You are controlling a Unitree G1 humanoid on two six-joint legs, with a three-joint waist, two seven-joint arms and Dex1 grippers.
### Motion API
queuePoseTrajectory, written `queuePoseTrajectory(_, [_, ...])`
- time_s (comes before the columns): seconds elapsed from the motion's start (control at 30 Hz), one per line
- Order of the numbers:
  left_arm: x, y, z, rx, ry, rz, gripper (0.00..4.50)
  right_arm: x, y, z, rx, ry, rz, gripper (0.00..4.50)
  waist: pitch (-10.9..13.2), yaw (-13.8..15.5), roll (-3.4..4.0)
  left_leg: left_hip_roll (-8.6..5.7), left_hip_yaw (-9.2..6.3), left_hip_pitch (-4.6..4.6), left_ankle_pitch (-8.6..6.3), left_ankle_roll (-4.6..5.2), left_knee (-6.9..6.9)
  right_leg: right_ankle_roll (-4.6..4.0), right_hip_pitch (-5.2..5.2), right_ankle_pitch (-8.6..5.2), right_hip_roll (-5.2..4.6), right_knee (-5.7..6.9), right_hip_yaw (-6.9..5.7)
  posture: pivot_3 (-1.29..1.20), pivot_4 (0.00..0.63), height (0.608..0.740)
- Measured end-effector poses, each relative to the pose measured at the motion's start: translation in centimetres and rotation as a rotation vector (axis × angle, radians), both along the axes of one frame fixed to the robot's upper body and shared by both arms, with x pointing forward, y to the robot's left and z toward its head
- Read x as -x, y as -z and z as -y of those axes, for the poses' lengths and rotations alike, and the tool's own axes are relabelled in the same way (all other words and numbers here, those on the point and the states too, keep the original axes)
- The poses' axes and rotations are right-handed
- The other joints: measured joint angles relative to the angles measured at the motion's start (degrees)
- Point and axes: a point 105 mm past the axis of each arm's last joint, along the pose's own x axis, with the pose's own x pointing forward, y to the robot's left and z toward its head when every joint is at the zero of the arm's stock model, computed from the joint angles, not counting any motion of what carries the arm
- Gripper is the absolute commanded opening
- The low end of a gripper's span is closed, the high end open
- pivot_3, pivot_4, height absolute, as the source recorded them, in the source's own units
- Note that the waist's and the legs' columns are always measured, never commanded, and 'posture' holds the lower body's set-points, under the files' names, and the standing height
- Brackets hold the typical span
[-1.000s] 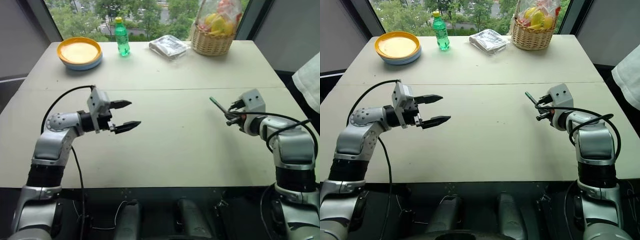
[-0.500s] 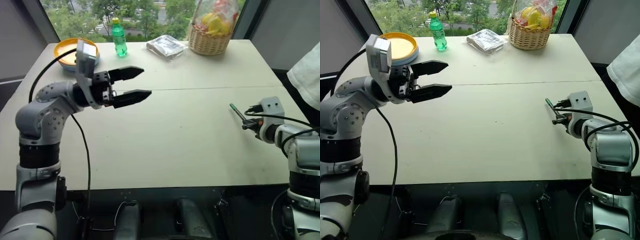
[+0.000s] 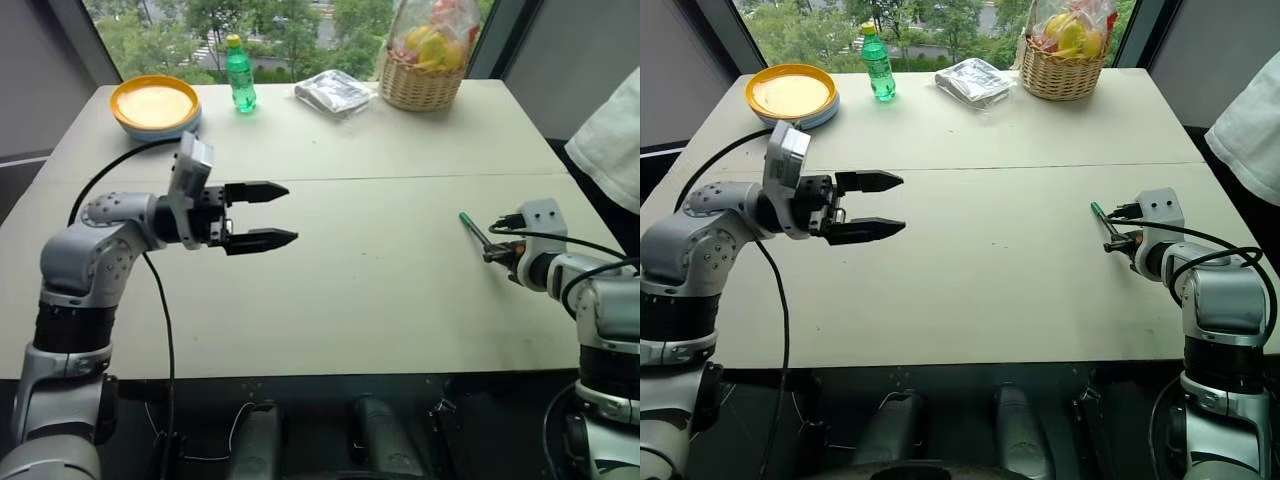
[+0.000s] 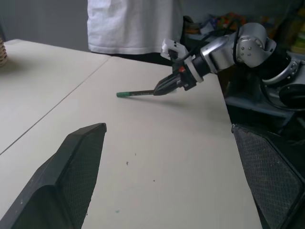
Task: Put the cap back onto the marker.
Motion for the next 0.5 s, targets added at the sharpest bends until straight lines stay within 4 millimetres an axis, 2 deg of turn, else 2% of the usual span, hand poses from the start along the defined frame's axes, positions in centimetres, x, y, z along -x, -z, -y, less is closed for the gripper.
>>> queuePoseTrajectory(0.1, [0.0, 0.0, 0.0, -0.004, 0.000, 0.009, 4.40, 0.0, 0.0, -0.1, -0.005, -0.002, -0.001, 0.00, 0.0, -0.1, 0.00, 0.00, 0.00, 0.00, 0.00, 0.00, 0.00, 0.00, 0.00, 0.00, 0.00, 0.00, 0.00, 0.00, 0.150, 0.740])
queuePoseTrajectory(0.13, [-0.1, 0.0, 0.0, -0.006, -0.001, 0.011, 4.50, 0.0, 0.0, -0.1, -0.008, -0.004, -0.001, 0.98, 0.0, -0.1, 0.00, 0.00, 0.00, 0.00, 0.00, 0.00, 0.00, 0.00, 0.00, 0.00, 0.00, 0.00, 0.00, 0.00, 0.150, 0.740])
queuePoseTrajectory(0.17, [-0.1, 0.0, 0.0, -0.006, -0.002, 0.014, 4.50, 0.0, 0.0, -0.2, -0.012, -0.006, -0.001, 1.36, 0.0, -0.1, 0.00, 0.00, 0.00, 0.00, 0.00, 0.00, 0.00, 0.00, 0.00, 0.00, 0.00, 0.00, 0.00, 0.00, 0.150, 0.740])
queuePoseTrajectory(0.37, [-0.2, 0.0, -0.1, -0.008, -0.008, 0.023, 4.50, 0.0, -0.2, -0.6, -0.025, -0.025, 0.004, 4.34, 0.0, 0.0, 0.00, 0.00, 0.00, 0.00, 0.00, 0.00, 0.00, 0.00, 0.00, 0.00, 0.00, 0.00, 0.00, 0.00, 0.150, 0.740])
queuePoseTrajectory(0.4, [-0.3, 0.0, -0.1, -0.008, -0.008, 0.023, 4.50, 0.0, -0.3, -0.7, -0.026, -0.031, 0.007, 4.47, 0.0, 0.0, 0.00, 0.00, 0.00, 0.00, 0.00, 0.00, 0.00, 0.00, 0.00, 0.00, 0.00, 0.00, 0.00, 0.00, 0.150, 0.740])
queuePoseTrajectory(0.5, [-0.3, 0.0, -0.1, -0.006, -0.005, 0.020, 4.50, 0.1, -1.0, -0.6, -0.024, -0.051, 0.008, 4.47, 0.0, 0.0, 0.00, 0.00, 0.00, 0.00, 0.00, 0.00, 0.00, 0.00, 0.00, 0.00, 0.00, 0.00, 0.00, 0.00, 0.150, 0.740])
